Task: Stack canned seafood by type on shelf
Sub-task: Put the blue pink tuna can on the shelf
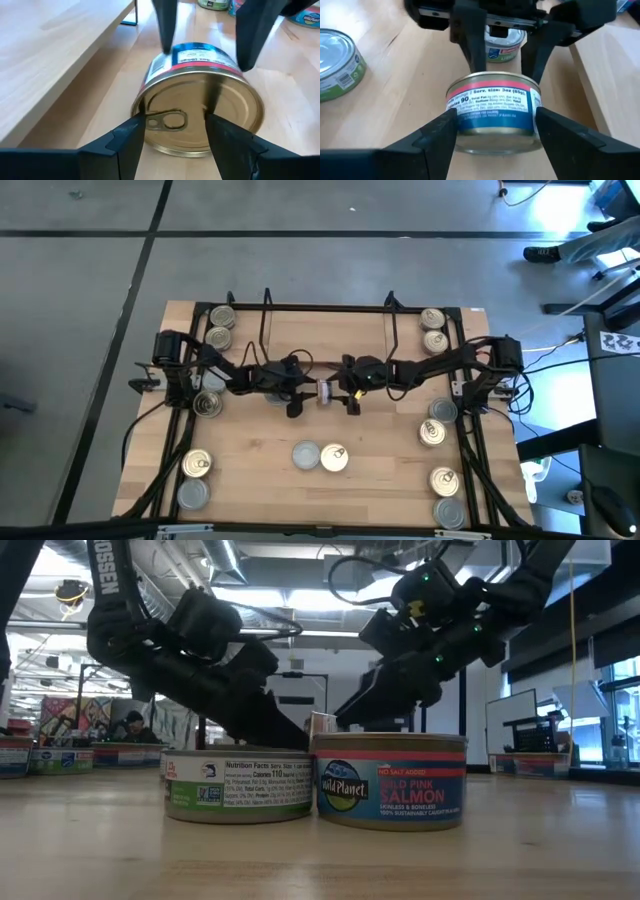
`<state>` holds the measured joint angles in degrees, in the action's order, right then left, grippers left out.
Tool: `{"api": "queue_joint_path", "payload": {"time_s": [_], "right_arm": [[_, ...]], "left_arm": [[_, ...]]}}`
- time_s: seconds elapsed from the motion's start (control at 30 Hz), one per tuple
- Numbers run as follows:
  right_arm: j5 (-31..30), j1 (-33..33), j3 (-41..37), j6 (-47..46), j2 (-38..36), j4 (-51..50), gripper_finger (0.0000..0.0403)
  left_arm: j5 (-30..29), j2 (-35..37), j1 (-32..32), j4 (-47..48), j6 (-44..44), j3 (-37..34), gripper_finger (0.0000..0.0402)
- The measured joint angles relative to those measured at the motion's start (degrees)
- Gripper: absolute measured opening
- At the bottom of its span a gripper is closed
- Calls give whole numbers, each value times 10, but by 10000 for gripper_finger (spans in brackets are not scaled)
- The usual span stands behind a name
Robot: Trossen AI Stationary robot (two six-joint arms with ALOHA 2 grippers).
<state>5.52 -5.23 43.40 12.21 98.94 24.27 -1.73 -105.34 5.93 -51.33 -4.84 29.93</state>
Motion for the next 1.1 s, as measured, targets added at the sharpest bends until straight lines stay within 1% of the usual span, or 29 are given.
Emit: {"api": "queue_joint_path", "payload": {"time_s": [0.13, 0.3, 0.4, 0.5, 0.57, 0.63, 0.7, 0.83, 0.93, 1.0, 1.1], "right_arm": [[-1, 7, -2, -3, 0, -27, 266], [-34, 29, -1, -4, -1, -45, 266], [-55, 43, -1, -4, -3, -59, 266], [-90, 58, 0, -5, -10, -84, 266], [-107, 62, -1, -16, -19, -102, 266], [-111, 65, -1, -32, -26, -119, 266], [-119, 68, -2, -46, -34, -141, 266], [-120, 67, -12, -67, -31, -224, 266], [-136, 67, -6, -76, -40, -214, 266], [-139, 68, -11, -77, -37, -237, 266], [-126, 68, -9, -78, -47, -239, 266]], "left_arm": [[-5, 0, -13, 46, 0, 33, 208], [-5, 5, -24, 113, -11, 73, 208], [-8, 25, -31, 174, -16, 94, 208], [-11, 51, -39, 232, -22, 116, 208], [-13, 59, -43, 253, -24, 131, 208], [-18, 59, -47, 268, -26, 145, 208], [-14, 59, -52, 269, -26, 159, 208], [-4, 63, -61, 267, -23, 180, 208], [-12, 60, -61, 284, -14, 182, 208], [-11, 68, -62, 289, -13, 185, 208], [-13, 99, -62, 364, -19, 185, 208]]}}
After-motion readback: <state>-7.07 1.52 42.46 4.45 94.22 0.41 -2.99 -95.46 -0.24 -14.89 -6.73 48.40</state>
